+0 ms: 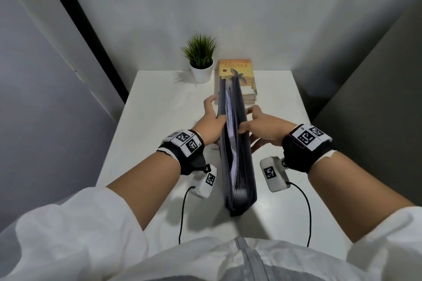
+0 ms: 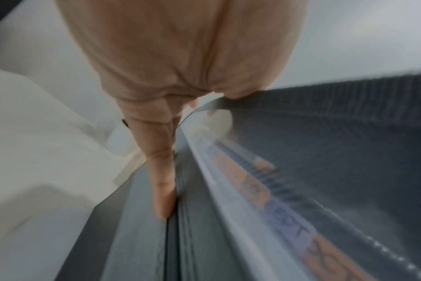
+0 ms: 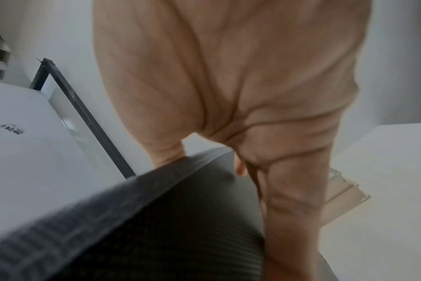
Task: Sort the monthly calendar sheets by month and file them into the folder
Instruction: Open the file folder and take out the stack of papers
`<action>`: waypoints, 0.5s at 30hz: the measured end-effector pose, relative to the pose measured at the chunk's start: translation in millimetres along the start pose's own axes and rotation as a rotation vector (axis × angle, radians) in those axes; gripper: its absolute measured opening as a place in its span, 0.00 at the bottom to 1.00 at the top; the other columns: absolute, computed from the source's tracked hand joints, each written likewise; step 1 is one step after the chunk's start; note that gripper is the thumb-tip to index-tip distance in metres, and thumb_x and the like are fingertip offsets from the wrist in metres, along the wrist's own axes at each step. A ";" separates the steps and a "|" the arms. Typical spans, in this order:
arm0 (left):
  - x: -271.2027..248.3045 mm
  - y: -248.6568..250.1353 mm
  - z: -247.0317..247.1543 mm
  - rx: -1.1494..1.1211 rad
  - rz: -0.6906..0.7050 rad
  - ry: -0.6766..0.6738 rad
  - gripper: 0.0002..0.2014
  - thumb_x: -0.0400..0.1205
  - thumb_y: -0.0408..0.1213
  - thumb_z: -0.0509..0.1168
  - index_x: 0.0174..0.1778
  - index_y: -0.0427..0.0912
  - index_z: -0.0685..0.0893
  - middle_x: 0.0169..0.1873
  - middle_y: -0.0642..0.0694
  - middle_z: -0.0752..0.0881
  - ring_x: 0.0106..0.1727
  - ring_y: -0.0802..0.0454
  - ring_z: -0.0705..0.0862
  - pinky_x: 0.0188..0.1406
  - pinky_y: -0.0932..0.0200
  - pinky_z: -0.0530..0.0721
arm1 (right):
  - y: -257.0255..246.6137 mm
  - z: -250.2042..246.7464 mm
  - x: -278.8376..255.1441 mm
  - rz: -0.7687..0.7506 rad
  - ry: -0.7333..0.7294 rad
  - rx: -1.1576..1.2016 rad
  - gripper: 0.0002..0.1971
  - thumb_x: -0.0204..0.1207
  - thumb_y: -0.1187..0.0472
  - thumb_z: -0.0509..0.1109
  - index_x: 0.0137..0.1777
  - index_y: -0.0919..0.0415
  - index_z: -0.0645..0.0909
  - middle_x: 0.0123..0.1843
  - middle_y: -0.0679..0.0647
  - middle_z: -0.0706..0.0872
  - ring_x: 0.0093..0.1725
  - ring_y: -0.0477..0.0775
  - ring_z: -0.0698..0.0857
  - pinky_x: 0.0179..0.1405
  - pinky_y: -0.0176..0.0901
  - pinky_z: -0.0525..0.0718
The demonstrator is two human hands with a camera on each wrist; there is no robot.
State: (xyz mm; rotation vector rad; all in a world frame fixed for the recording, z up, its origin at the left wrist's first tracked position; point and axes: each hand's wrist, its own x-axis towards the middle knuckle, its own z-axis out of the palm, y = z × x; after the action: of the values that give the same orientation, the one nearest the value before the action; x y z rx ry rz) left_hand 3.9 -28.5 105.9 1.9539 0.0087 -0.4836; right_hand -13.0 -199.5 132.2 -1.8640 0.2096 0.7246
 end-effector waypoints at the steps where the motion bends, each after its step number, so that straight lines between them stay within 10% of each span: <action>1: 0.6 0.7 -2.7 0.024 0.033 -0.009 0.32 0.85 0.34 0.53 0.78 0.66 0.47 0.34 0.38 0.79 0.30 0.43 0.79 0.32 0.48 0.86 | -0.5 -3.1 0.9 -0.029 0.050 -0.010 0.33 0.73 0.68 0.67 0.74 0.52 0.55 0.42 0.66 0.85 0.29 0.60 0.87 0.30 0.53 0.88; 6: 4.5 5.7 -10.8 0.193 0.069 -0.076 0.24 0.82 0.25 0.45 0.68 0.50 0.75 0.21 0.47 0.70 0.11 0.59 0.68 0.12 0.68 0.70 | -0.7 -9.9 0.7 -0.216 0.212 -0.402 0.32 0.72 0.75 0.58 0.70 0.44 0.58 0.23 0.52 0.71 0.12 0.43 0.70 0.14 0.34 0.71; 12: 5.9 6.3 -6.6 0.208 0.005 -0.039 0.19 0.84 0.27 0.46 0.63 0.44 0.77 0.24 0.47 0.72 0.10 0.62 0.69 0.12 0.68 0.72 | -15.6 -0.4 11.8 -0.200 0.239 -0.674 0.08 0.78 0.54 0.68 0.49 0.59 0.81 0.45 0.54 0.85 0.39 0.50 0.81 0.34 0.40 0.77; 15: 4.0 7.1 -8.2 0.200 -0.001 -0.043 0.18 0.85 0.28 0.46 0.63 0.43 0.77 0.24 0.46 0.72 0.10 0.62 0.70 0.13 0.68 0.74 | -21.8 0.8 16.5 -0.169 0.249 -0.772 0.07 0.77 0.62 0.68 0.48 0.65 0.83 0.49 0.59 0.86 0.46 0.56 0.84 0.39 0.43 0.80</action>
State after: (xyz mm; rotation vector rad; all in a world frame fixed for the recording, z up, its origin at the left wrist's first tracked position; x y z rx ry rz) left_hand 11.8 -25.1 113.5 2.1386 -0.0687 -0.5438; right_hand 10.0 -186.7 139.7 -2.6713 -0.0913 0.4806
